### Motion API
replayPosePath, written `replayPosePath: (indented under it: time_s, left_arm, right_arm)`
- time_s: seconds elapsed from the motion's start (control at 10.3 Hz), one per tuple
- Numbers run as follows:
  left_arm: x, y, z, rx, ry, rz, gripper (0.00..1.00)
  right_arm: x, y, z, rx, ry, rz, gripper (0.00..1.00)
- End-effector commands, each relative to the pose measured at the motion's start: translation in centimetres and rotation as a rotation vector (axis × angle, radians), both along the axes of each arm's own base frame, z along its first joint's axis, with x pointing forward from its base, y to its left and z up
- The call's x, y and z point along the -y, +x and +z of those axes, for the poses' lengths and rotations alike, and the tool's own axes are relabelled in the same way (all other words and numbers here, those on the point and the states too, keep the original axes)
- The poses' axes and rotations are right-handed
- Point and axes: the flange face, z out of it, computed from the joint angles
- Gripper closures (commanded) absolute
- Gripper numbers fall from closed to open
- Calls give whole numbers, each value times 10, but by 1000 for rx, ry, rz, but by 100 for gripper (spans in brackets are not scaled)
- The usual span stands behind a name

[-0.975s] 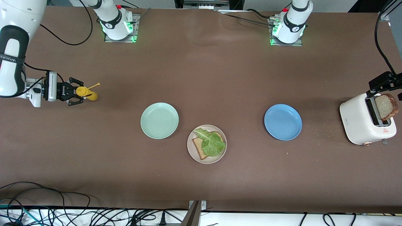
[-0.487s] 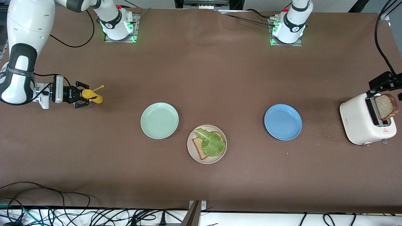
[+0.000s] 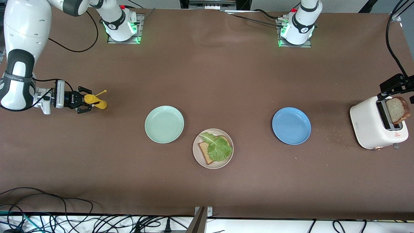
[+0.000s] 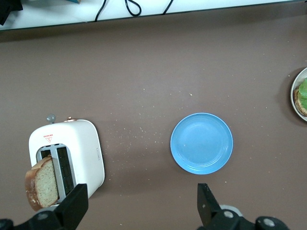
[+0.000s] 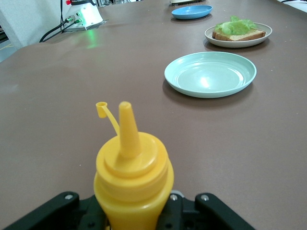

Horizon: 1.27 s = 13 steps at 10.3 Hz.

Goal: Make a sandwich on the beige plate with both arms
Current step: 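Open the right gripper off the mustard while the left gripper lowers into the toaster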

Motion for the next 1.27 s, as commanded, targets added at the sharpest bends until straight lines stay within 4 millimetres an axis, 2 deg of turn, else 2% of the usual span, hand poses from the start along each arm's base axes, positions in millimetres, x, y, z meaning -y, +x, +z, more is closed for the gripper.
replayPosePath:
  time_s: [0.0,0.1,0.19,0.29,0.49,0.58,0.68,0.78,0.88,0.97,1.07,1.17]
  left_arm:
    - [0,0,3,-4,-12,0,0]
    - [-1,0,1,-9,-6,2,0]
    - [-4,2,-1,-12,-5,11,0]
    - [-9,1,-1,-12,-5,20,0]
    - [-11,2,-4,-17,-5,25,0]
    - [-16,1,-4,-18,-5,34,0]
    - [-33,0,-10,-29,-8,61,0]
    - [-50,9,-32,-59,-27,87,0]
    - [-67,13,-43,-71,-26,113,0]
    - [-78,19,-62,-101,-23,127,0]
    - [-101,17,-71,-114,-27,162,0]
    - [-115,22,-95,-148,-37,181,0]
  right_arm:
    - [3,5,0,29,15,7,74]
    - [2,7,1,32,15,10,53]
    - [2,7,1,32,15,10,38]
    - [2,7,1,32,15,10,29]
    - [3,7,2,33,15,9,25]
    - [4,7,2,29,14,6,14]
    - [13,4,2,18,11,-14,1]
    - [21,2,2,15,7,-27,0]
    - [29,5,7,21,-3,-26,0]
    - [40,12,18,16,-34,-13,0]
    - [55,12,24,-36,-71,-22,0]
    - [62,17,33,-63,-102,-24,0]
